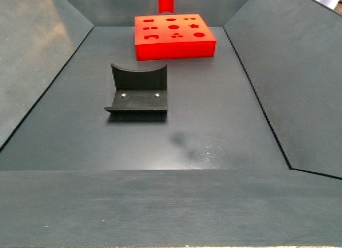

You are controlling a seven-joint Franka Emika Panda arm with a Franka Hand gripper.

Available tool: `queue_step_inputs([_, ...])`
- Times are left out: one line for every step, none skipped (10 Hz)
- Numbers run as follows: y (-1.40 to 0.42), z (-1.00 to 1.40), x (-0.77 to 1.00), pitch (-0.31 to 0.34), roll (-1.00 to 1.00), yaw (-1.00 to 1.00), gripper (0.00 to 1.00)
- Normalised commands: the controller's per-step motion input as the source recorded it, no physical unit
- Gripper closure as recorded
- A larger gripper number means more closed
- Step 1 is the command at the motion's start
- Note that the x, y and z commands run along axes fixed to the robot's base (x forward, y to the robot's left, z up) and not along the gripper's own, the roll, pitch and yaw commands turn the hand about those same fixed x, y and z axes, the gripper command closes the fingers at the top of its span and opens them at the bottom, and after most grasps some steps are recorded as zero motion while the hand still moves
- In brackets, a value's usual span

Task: Pick up the arch object. Move up. Rotate the arch object. Move to above the board. Insert the arch object.
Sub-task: Insert the arch object.

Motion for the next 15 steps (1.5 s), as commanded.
queue_step_inputs([-0.03,-0.38,0.73,0.000,0.13,0.08,1.00])
queue_step_inputs([-0.04,-0.42,0.76,0.000,0.18,0.17,1.00])
queue_step_inputs([0.00,-0.31,0.81,0.069,0.17,0.31,1.00])
queue_step_inputs([0.00,-0.32,0.78,0.083,0.19,0.33,1.00])
queue_step_inputs([-0.15,-0.34,0.86,0.107,0.25,0.22,1.00])
queue_step_inputs([-0.21,-0.29,0.71,0.000,0.16,0.06,1.00])
queue_step_inputs([-0.24,-0.24,0.62,-0.006,0.12,0.00,1.00])
queue_step_inputs([-0.14,-0.21,0.55,-0.024,0.07,0.00,1.00])
queue_step_inputs([-0.06,-0.16,0.41,0.000,0.05,0.00,1.00])
queue_step_inputs([0.00,-0.16,0.08,0.000,0.05,0.00,1.00])
queue_step_inputs([0.00,-0.16,0.00,0.000,0.06,0.00,1.00])
queue_step_inputs([-0.05,-0.19,0.00,-0.043,0.03,0.00,1.00])
queue_step_inputs([-0.04,-0.20,-0.04,-0.047,0.02,0.00,1.00])
queue_step_inputs([-0.02,-0.15,-0.13,-0.050,0.00,0.00,1.00])
queue_step_inputs([-0.06,-0.11,-0.13,-0.059,0.00,0.00,1.00])
